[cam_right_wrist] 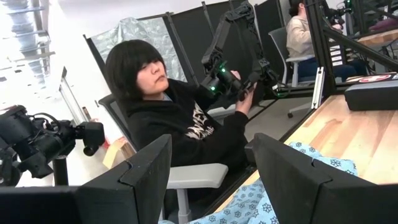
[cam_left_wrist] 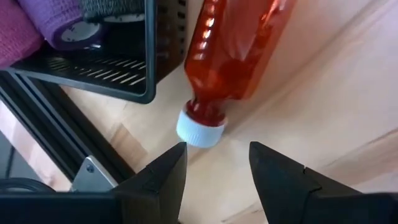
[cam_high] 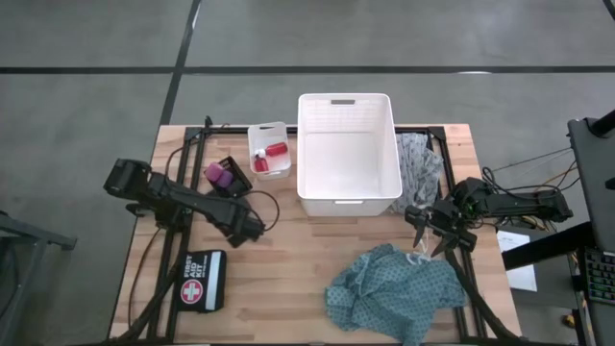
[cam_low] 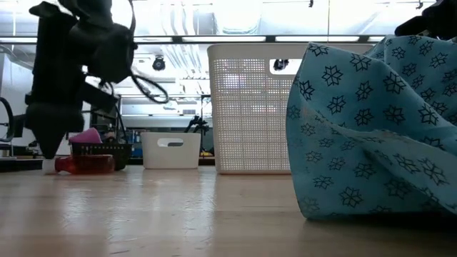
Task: Pick & Place Medicine items
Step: Put the red pill bottle into the white bin
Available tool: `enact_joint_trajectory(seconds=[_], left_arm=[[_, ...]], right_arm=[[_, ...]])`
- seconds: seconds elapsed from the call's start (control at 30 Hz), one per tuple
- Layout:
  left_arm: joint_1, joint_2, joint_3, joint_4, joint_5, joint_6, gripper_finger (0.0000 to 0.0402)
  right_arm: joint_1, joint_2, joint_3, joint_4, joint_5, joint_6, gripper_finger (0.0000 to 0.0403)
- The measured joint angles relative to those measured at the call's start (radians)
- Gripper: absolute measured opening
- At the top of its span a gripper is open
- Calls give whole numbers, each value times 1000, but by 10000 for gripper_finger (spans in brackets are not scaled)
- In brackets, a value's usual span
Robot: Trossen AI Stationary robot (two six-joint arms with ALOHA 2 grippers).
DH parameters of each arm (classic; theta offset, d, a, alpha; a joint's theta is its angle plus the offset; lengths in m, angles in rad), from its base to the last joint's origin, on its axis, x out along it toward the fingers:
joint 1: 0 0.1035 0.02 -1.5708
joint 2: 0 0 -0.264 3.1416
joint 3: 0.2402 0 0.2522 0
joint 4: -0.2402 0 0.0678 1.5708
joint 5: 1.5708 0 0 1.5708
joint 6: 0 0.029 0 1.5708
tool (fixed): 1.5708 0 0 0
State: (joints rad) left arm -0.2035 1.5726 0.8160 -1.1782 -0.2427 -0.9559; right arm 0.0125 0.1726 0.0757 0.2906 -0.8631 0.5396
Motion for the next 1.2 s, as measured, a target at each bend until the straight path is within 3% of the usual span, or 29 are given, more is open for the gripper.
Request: enact_joint_trajectory(seconds=[0.57,1.2], left_arm=[[3,0,-37,55,-12,140,180],[10,0,-73,72,19,180,197]], right_arm=[[0,0,0,0,0,0,224],[0,0,0,0,0,0,224]])
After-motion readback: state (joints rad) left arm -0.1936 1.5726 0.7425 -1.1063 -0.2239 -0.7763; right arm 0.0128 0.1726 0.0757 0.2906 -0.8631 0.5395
